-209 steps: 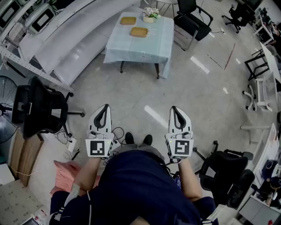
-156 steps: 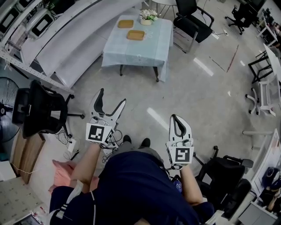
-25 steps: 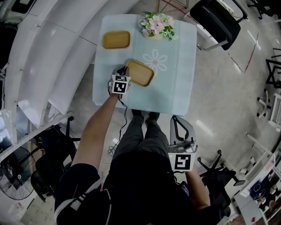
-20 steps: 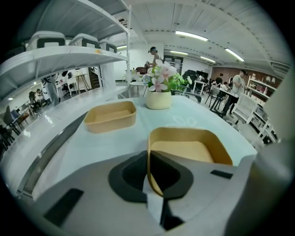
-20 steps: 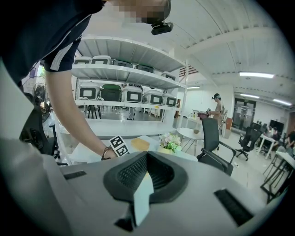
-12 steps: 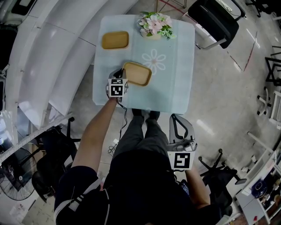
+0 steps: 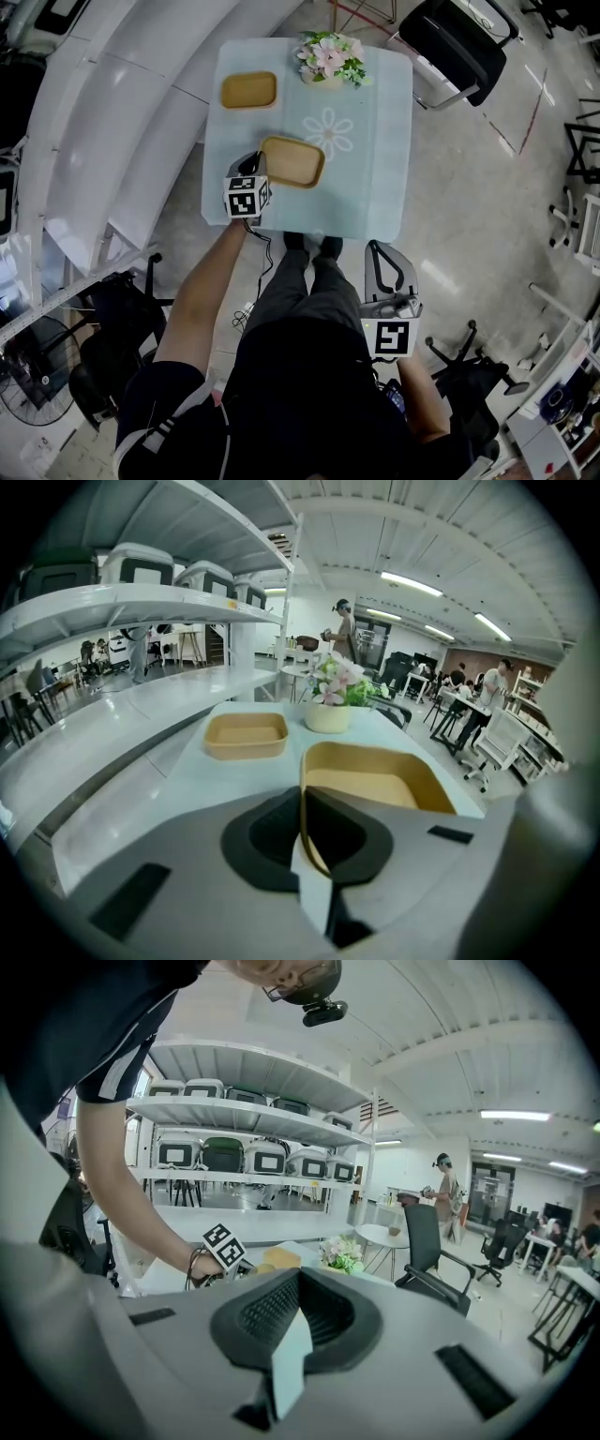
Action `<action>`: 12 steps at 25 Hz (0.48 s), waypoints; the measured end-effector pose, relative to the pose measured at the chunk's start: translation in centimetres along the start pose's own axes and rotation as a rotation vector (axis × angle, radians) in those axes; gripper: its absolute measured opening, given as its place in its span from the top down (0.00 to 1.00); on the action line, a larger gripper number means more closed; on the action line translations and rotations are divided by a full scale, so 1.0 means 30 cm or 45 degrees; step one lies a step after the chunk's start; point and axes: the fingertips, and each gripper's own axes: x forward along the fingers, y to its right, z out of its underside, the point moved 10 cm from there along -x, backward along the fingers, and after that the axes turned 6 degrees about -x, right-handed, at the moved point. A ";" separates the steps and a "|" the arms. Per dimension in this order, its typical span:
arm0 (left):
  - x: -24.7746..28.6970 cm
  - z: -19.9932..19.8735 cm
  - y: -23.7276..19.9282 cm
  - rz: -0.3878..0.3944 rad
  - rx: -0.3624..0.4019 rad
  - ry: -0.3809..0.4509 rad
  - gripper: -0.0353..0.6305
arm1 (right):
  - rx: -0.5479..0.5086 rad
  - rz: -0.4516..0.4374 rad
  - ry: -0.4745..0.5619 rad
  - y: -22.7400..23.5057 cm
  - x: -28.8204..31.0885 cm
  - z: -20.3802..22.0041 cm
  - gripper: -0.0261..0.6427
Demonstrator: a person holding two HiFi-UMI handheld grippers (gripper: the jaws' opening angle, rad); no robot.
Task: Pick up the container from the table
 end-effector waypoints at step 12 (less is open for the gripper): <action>-0.258 -0.172 0.085 0.050 0.023 0.243 0.93 | -0.006 0.023 0.057 0.038 -0.031 -0.032 0.96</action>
